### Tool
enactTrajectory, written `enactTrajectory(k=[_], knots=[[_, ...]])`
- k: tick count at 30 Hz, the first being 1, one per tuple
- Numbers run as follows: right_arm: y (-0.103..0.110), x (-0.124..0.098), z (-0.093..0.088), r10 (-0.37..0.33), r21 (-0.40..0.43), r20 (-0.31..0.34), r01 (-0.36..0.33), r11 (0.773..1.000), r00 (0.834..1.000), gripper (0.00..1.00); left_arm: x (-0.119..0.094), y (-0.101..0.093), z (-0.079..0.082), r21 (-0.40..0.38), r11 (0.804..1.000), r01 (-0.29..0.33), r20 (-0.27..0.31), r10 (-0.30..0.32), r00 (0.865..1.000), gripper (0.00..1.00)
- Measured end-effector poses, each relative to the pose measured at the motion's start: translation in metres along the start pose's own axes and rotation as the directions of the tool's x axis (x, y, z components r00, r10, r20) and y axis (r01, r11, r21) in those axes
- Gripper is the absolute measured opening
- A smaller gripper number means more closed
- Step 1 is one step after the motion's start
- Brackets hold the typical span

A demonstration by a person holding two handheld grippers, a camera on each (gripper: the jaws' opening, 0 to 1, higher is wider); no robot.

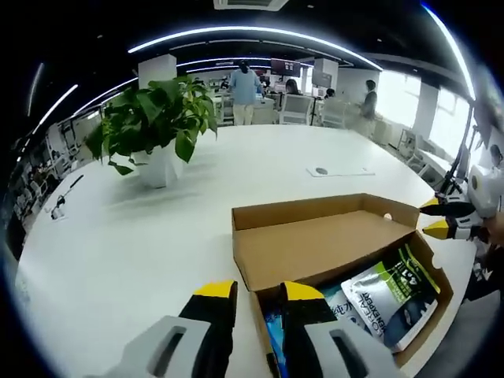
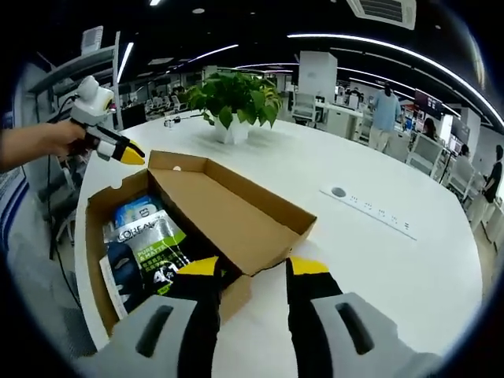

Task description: Operate the shoe box by opening the lid, removing the specified soft item, and placing it in the target area until the item is outside and the box remains undamaged.

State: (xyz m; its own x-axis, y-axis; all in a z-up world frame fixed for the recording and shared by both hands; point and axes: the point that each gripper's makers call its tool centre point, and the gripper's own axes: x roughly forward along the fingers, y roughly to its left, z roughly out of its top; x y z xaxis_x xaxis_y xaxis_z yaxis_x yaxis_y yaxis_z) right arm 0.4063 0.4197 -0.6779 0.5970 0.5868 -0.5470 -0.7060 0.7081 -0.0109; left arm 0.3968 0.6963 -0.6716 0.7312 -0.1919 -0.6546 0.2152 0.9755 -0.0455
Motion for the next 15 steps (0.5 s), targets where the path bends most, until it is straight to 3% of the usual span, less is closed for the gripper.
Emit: enactTrajectory(k=[6, 15], knots=[[0.008, -0.010, -0.004, 0.022, -0.006, -0.017, -0.022, 1.000, 1.000, 0.38, -0.007, -0.015, -0.012, -0.008, 0.999, 0.048, -0.040, -0.049, 0.998, 0.23], [0.024, -0.022, -0.010, 0.062, -0.005, -0.028, -0.063, 0.998, 0.998, 0.45, -0.015, -0.047, -0.035, -0.013, 0.988, 0.156, -0.115, -0.156, 0.981, 0.24]])
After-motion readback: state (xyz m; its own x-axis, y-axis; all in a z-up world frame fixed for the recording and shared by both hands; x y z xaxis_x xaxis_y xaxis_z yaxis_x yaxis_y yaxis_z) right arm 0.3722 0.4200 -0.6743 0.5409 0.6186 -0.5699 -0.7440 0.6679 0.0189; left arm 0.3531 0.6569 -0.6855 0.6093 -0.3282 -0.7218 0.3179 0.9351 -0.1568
